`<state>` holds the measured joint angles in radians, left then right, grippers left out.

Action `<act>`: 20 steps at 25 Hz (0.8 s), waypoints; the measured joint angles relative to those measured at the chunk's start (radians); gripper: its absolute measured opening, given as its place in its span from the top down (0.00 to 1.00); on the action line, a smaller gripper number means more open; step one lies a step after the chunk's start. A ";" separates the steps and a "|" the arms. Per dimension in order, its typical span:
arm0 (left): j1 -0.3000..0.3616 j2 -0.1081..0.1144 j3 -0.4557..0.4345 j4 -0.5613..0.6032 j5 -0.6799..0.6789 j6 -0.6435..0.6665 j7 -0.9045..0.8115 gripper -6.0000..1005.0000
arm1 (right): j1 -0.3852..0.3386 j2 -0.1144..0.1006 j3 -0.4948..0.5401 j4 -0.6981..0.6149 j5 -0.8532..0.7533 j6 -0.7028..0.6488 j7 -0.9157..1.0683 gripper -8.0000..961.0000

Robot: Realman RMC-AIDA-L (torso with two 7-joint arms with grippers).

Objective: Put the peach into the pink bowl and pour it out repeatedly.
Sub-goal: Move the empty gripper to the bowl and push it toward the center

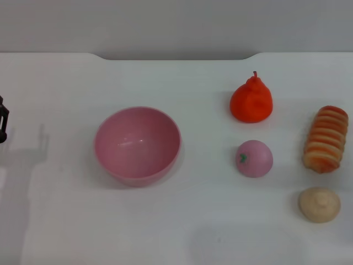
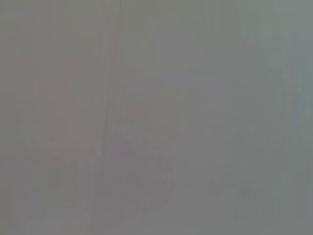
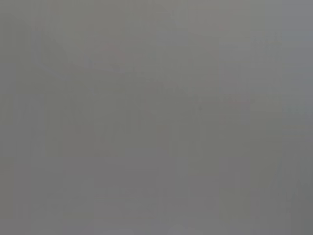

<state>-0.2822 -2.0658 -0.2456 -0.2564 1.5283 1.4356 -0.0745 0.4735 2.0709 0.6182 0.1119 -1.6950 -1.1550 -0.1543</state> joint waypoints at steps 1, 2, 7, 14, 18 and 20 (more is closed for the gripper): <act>0.000 0.000 0.000 0.000 0.000 0.000 0.000 0.36 | 0.003 0.000 0.000 0.000 -0.001 0.000 0.000 0.40; -0.003 0.000 0.007 -0.001 0.000 -0.001 0.000 0.36 | 0.005 0.000 0.000 0.000 -0.001 0.000 0.000 0.40; -0.025 -0.001 0.014 -0.003 0.000 0.006 -0.001 0.37 | 0.020 0.000 0.000 -0.001 -0.001 0.002 -0.001 0.40; -0.036 0.000 0.013 -0.001 0.000 0.001 -0.001 0.38 | 0.037 0.000 0.002 -0.006 -0.002 0.025 -0.001 0.40; -0.049 0.003 0.014 0.003 0.000 0.003 -0.028 0.39 | 0.039 0.000 0.002 -0.006 -0.002 0.027 0.001 0.40; -0.054 0.004 0.015 0.007 0.003 0.007 -0.049 0.39 | 0.042 0.000 0.002 -0.006 -0.002 0.030 0.000 0.40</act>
<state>-0.3358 -2.0620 -0.2302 -0.2494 1.5315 1.4423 -0.1232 0.5155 2.0708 0.6197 0.1057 -1.6966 -1.1249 -0.1540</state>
